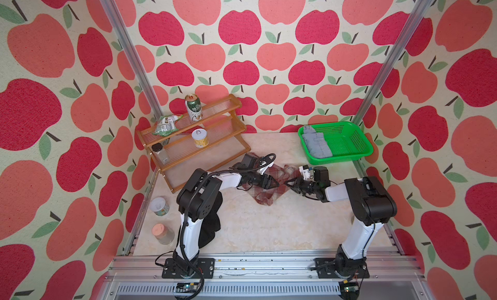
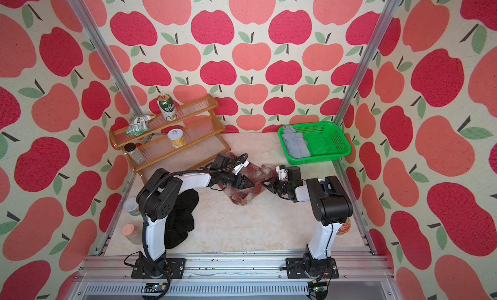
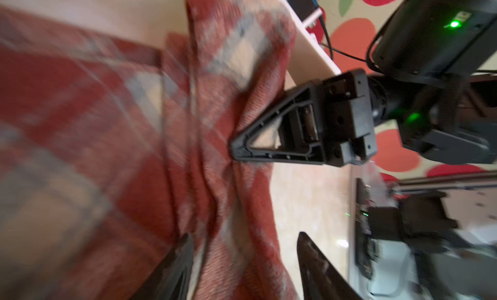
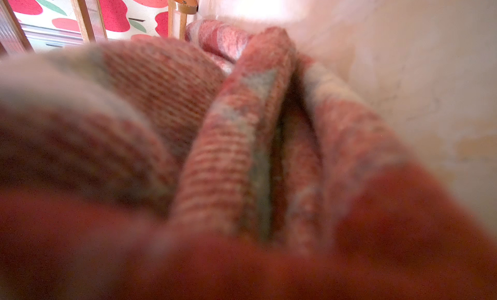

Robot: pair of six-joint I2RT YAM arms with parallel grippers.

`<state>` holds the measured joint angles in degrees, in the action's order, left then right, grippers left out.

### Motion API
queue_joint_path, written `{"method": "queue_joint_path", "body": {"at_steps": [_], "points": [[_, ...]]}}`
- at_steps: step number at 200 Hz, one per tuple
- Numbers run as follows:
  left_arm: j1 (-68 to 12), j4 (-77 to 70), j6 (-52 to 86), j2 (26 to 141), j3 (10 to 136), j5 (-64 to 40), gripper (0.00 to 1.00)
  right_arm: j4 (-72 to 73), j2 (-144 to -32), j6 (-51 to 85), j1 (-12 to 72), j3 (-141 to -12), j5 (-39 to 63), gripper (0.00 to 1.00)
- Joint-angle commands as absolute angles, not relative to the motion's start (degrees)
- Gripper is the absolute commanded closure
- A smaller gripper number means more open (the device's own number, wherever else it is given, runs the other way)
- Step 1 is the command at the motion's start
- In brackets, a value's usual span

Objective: Roll up the skirts
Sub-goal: Roll the skirt at the center of the board.

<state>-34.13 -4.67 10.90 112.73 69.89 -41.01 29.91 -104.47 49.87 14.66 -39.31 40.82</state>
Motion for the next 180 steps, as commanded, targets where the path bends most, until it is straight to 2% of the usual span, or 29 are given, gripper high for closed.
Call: {"method": "queue_joint_path", "body": {"at_steps": [1,18,42,65,107,180], "points": [[-37.8,-5.6,-3.4,99.9,64.4,-16.8,0.35,17.7,-101.4,46.0,15.6,-41.8,38.8,1.00],[-43.2,-12.3,-14.0,92.4,57.3,-8.3,0.26,16.3,-100.4,46.5,15.9,-42.2,38.8,1.00],[-53.7,-20.1,-30.4,88.0,50.1,1.1,0.00,14.6,-98.7,47.2,16.2,-42.9,38.6,1.00],[-61.1,-21.8,-38.2,91.5,49.7,11.3,0.00,12.0,-96.7,47.1,16.2,-44.3,38.9,1.00],[-66.0,-25.9,-43.9,100.5,50.9,20.8,0.00,6.2,-93.4,45.1,16.2,-46.4,38.5,1.00],[-65.4,-24.6,-42.7,113.3,58.2,38.7,0.00,3.3,-92.3,43.9,15.4,-46.9,38.5,1.00]]}}
